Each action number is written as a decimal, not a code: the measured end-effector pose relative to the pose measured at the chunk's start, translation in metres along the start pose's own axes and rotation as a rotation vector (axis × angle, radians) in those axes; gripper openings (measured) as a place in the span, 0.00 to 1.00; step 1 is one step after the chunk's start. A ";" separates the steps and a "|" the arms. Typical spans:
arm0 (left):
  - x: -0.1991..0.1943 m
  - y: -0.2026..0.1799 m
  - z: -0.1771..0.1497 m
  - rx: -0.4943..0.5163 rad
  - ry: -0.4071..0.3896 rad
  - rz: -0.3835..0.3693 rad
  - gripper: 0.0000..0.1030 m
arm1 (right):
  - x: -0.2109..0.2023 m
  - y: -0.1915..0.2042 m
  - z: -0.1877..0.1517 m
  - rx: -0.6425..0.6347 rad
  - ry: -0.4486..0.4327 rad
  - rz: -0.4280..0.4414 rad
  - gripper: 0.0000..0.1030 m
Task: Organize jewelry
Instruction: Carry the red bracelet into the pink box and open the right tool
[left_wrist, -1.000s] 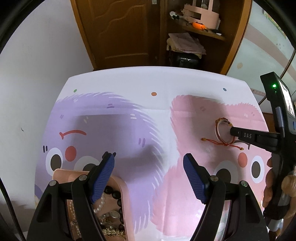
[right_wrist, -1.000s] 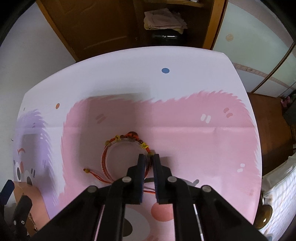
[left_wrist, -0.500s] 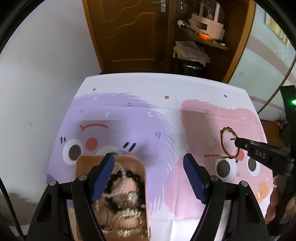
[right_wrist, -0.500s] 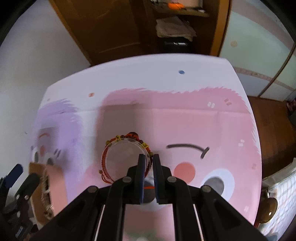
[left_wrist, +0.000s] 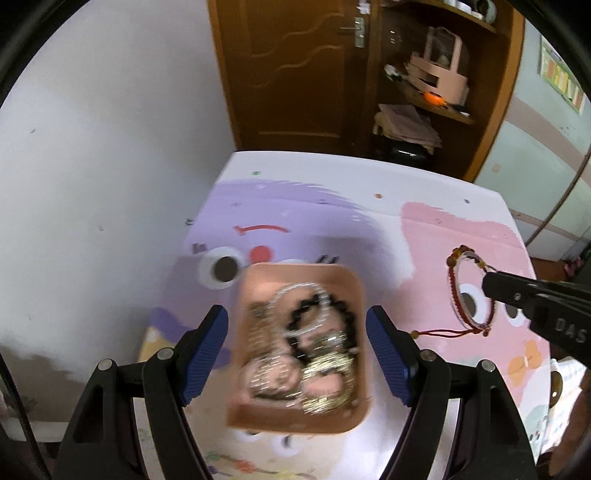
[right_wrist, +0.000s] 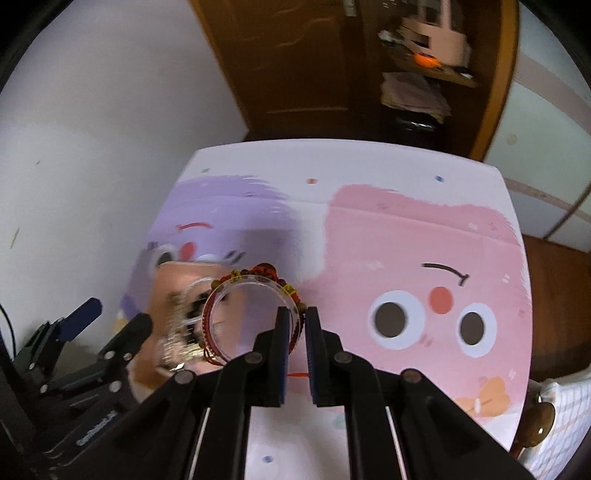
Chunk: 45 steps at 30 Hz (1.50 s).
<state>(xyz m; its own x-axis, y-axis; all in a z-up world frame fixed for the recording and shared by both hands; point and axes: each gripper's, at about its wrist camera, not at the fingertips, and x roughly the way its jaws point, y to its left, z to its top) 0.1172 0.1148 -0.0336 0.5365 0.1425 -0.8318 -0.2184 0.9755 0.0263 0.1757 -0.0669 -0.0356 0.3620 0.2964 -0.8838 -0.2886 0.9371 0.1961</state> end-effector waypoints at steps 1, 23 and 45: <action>-0.002 0.007 -0.003 -0.009 -0.001 0.009 0.74 | -0.002 0.007 -0.002 -0.012 0.000 0.008 0.08; 0.032 0.097 -0.047 -0.188 0.056 0.116 0.75 | 0.093 0.105 -0.009 -0.109 0.135 0.021 0.08; 0.018 0.068 -0.049 -0.132 0.019 0.055 0.75 | 0.081 0.086 -0.010 -0.076 0.109 0.059 0.12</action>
<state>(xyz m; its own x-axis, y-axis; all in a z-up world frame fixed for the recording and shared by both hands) 0.0720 0.1753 -0.0735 0.5052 0.1902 -0.8418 -0.3526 0.9358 -0.0003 0.1715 0.0357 -0.0950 0.2458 0.3246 -0.9133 -0.3739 0.9011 0.2197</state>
